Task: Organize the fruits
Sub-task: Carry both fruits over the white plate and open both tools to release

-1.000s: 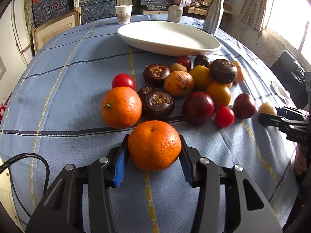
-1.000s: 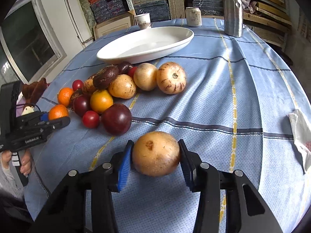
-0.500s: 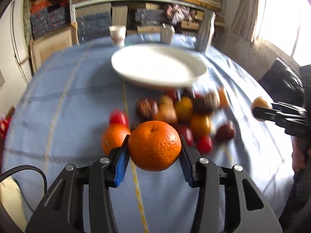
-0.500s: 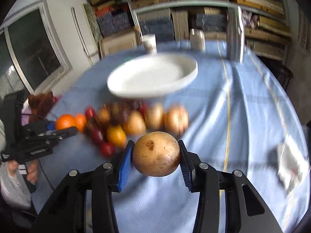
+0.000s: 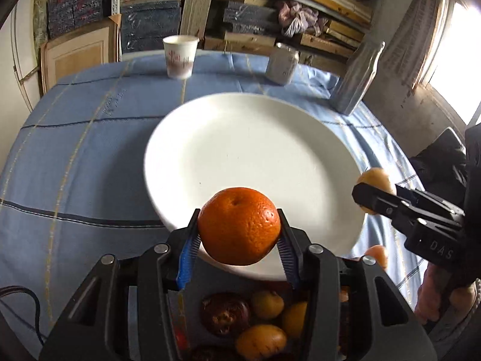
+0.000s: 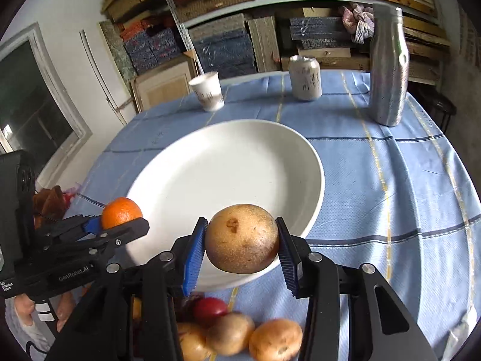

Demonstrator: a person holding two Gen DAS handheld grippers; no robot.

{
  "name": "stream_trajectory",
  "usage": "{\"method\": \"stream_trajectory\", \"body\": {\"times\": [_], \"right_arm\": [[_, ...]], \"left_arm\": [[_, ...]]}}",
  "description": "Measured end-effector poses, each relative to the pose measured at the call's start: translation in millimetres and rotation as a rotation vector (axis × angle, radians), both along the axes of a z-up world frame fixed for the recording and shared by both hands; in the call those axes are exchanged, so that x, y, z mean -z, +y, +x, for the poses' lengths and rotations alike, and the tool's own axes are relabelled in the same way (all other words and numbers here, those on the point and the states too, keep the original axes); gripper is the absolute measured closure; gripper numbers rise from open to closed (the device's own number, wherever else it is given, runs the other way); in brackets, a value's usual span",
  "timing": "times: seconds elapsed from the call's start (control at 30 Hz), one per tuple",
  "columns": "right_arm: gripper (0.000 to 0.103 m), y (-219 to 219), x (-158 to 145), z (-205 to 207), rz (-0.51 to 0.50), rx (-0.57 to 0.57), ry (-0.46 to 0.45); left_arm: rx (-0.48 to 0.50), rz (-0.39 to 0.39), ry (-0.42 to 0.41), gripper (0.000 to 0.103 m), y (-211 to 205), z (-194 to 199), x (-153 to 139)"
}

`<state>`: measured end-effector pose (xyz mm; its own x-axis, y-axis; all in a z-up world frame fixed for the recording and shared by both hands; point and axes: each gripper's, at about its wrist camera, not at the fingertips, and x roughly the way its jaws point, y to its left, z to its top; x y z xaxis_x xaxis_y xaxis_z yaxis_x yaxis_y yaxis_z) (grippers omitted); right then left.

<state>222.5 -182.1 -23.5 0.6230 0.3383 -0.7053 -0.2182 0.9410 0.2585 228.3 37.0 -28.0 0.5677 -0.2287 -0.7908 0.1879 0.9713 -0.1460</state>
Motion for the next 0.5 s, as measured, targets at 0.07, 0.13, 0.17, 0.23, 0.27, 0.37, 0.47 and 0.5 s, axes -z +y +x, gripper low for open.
{"method": "stream_trajectory", "body": {"times": [0.07,0.13,0.17,0.23,0.27,0.37,0.47,0.5], "right_arm": [[0.056,2,5,5,-0.014,0.004,0.001],[0.046,0,7,8,-0.014,0.014,-0.002],[0.041,-1,6,7,-0.010,0.019,-0.012],[0.037,-5,2,3,-0.002,0.033,-0.039],[0.037,-5,-1,1,0.001,0.029,-0.044],[0.037,-6,-9,-7,0.013,0.019,-0.066],[0.037,-10,-20,-22,0.022,0.013,-0.101],[0.037,-12,-24,-27,0.026,0.017,-0.115]], "left_arm": [[0.008,0.011,0.008,0.057,-2,4,7],[0.018,0.011,0.006,0.056,-5,7,10],[0.025,0.012,0.003,0.055,-7,8,10],[0.027,0.001,-0.011,0.036,-5,3,6],[0.025,-0.003,-0.021,0.034,-4,3,3],[0.018,-0.007,-0.046,0.033,0,-1,-5],[-0.003,-0.020,-0.072,0.033,10,-12,-18],[-0.014,-0.022,-0.088,0.033,17,-19,-24]]}}
